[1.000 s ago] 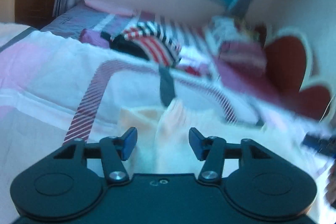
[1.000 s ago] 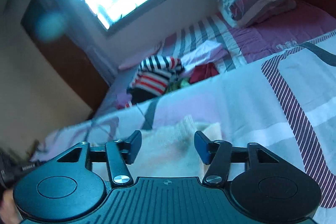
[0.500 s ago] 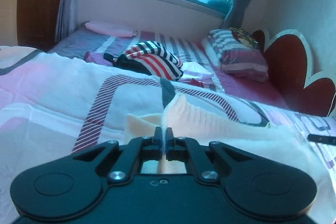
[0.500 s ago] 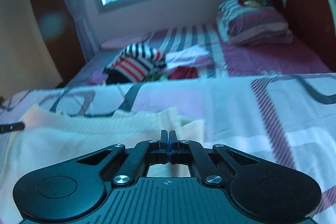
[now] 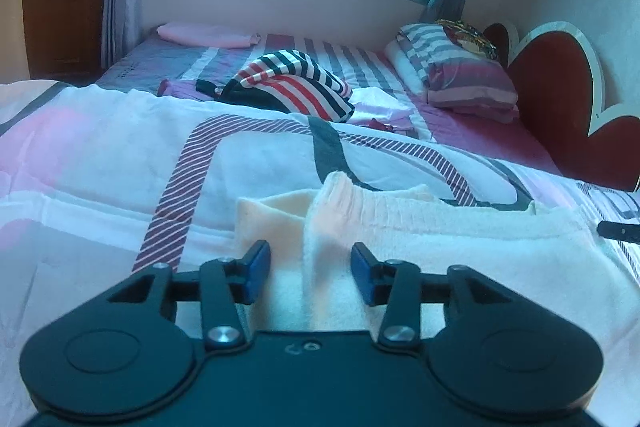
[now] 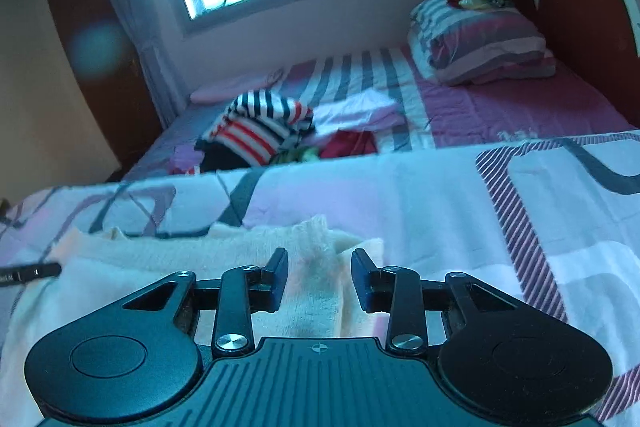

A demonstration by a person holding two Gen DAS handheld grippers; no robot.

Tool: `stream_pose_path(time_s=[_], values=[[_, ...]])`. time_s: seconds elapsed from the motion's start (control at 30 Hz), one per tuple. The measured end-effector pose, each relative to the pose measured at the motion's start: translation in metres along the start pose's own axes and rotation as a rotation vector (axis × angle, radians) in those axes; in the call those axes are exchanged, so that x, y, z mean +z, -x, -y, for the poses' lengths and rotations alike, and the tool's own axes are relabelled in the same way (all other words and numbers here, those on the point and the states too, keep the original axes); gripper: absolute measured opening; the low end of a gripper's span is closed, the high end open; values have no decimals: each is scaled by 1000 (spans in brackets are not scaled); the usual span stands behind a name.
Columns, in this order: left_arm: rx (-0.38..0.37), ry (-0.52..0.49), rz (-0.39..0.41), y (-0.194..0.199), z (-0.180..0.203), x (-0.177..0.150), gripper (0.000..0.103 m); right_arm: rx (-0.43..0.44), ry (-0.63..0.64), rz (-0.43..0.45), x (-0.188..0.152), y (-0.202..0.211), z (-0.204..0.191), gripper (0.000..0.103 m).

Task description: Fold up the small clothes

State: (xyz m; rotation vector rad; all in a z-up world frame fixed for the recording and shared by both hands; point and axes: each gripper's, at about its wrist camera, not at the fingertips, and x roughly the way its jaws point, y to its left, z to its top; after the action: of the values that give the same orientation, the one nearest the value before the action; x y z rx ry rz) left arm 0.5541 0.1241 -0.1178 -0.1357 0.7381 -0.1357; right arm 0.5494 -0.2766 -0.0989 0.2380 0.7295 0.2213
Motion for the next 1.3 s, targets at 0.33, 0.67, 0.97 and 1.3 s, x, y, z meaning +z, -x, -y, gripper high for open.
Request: stream_pose_path(time_s=[0.33, 0.67, 0.97, 1.3], values=[[-19, 13, 61, 7, 0, -1, 2, -37, 40, 21, -5, 4, -7, 1], [86, -130, 161, 31, 37, 4, 71, -53, 122, 65, -9, 9, -25, 57], [33, -280, 39, -18, 112, -7, 74, 89, 310, -85, -26, -47, -121, 74], [161, -224, 130, 8, 58, -9, 72, -146, 168, -3, -18, -23, -33, 71]])
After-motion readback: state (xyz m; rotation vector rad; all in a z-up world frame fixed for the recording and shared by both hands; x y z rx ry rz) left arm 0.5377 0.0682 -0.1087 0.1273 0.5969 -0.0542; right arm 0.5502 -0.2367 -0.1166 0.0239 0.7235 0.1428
